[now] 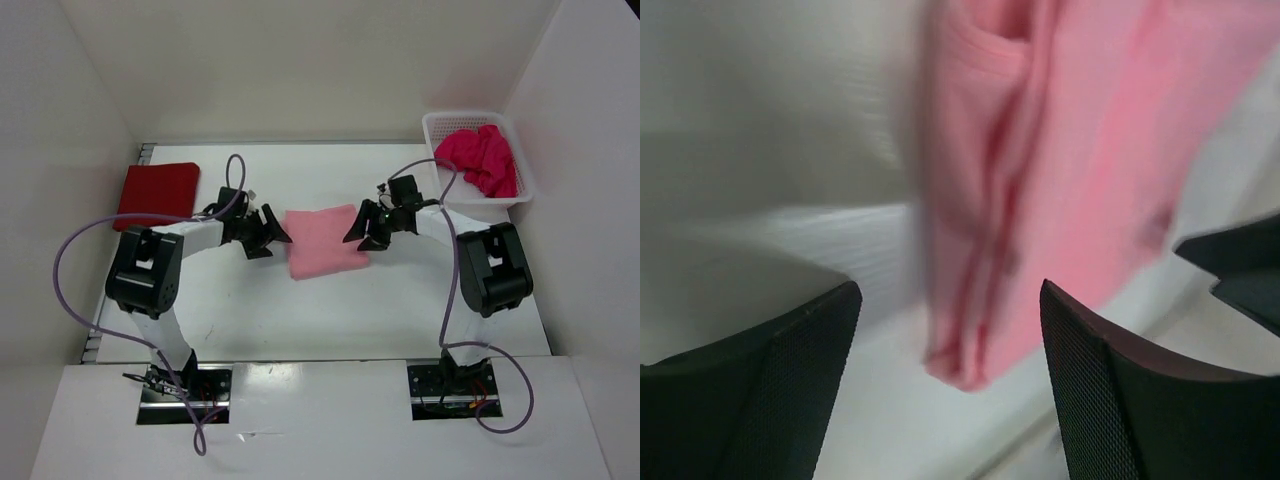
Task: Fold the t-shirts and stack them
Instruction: Put the neatly folded tshirt into the corner of the board with the left arm
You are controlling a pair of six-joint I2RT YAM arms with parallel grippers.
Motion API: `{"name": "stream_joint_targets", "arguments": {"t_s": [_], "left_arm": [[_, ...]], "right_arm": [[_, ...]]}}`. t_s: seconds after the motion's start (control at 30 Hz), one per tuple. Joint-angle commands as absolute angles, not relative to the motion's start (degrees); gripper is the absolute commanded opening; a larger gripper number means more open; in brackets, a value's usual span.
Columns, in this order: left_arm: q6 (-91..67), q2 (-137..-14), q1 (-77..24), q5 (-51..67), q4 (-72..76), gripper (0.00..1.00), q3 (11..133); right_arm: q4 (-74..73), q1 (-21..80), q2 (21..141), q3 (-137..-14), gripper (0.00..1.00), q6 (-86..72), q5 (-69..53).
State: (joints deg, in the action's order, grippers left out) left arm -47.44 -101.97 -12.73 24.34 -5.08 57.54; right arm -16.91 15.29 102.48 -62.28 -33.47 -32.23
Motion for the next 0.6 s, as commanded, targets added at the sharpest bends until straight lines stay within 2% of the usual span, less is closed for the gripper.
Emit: {"name": "stream_joint_targets", "arguments": {"t_s": [0.0,0.1,0.17,0.23,0.27,0.37,0.5,0.57], "left_arm": [[-44.30,-107.48,-12.83,25.14,-2.29,0.82,59.85],[-44.30,-110.56,-14.06,26.54,-0.97,0.82,61.86],[-44.30,-112.75,-15.46,25.31,-0.27,0.73,62.48],[-45.43,-115.29,-16.17,23.65,-0.26,0.59,63.98],[-45.44,-116.18,-16.78,23.12,0.26,0.40,64.68],[-46.58,-118.39,-17.31,23.12,0.26,0.16,70.03],[-46.68,-118.92,-17.84,22.51,-3.07,0.01,79.69],[-46.15,-118.30,-16.62,23.11,-5.53,0.00,86.27]], "right_arm": [[-18.19,15.21,96.51,-64.16,0.61,-31.11,-33.66],[-18.19,15.21,95.19,-64.16,0.63,-30.59,-33.66],[-18.72,15.21,94.58,-64.16,0.63,-30.59,-34.18],[-18.20,15.21,94.04,-63.64,0.63,-31.28,-34.71],[-17.50,14.68,92.82,-63.63,0.63,-31.29,-34.72],[-15.91,14.07,90.80,-63.63,0.63,-32.34,-36.12],[-15.91,12.83,89.21,-63.63,0.63,-32.95,-36.65],[-15.91,11.52,88.16,-63.63,0.63,-32.96,-37.17]]}}
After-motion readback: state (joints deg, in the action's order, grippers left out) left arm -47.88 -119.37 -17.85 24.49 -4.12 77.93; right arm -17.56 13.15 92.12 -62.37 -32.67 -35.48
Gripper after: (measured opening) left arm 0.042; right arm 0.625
